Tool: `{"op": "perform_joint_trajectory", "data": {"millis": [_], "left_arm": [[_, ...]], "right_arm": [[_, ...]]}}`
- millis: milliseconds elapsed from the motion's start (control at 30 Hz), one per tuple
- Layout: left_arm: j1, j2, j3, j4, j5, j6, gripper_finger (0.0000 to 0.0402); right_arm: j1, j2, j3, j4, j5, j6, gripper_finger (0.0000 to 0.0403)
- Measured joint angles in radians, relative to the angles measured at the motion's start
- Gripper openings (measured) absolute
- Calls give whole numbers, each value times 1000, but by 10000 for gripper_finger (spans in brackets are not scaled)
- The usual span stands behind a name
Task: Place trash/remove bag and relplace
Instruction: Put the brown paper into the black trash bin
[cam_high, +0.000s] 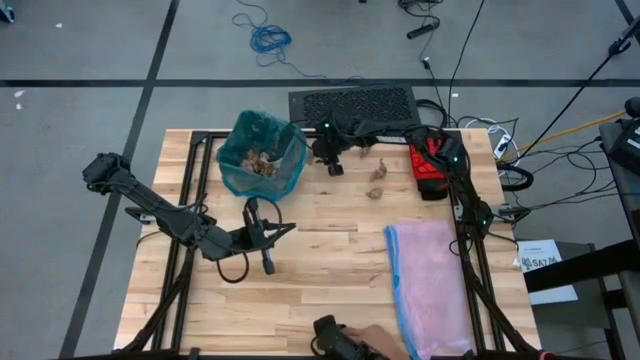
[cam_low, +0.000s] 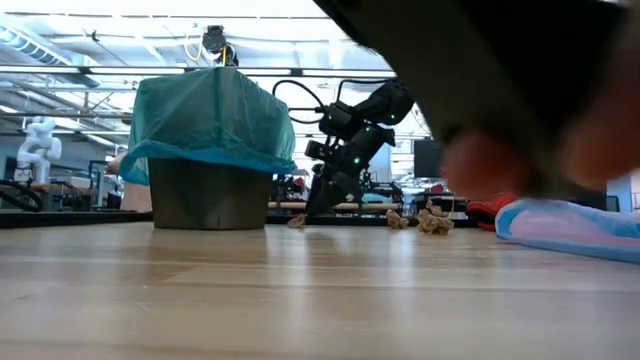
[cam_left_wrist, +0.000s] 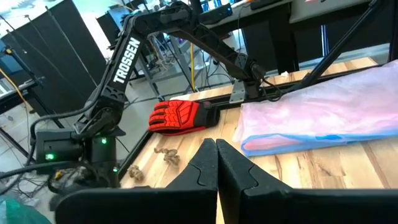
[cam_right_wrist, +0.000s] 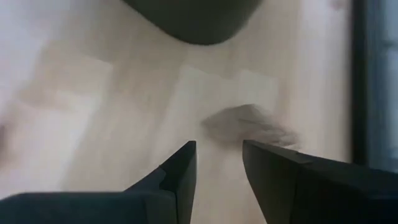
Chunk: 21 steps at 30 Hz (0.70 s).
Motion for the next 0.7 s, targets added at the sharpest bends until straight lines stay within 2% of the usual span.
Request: {"op": "perform_joint_trajectory", "data": {"millis": [167, 333, 700], "left_arm": [[0, 0, 0, -2, 0, -1, 0], [0, 0, 0, -4, 0, -2, 0], [0, 0, 0, -4, 0, -2, 0]], "right_arm": [[-6, -3, 0, 40, 18, -98, 123], [-15, -5, 0, 50, 10, -278, 123], [-21, -5, 0, 48, -21, -403, 122]]}}
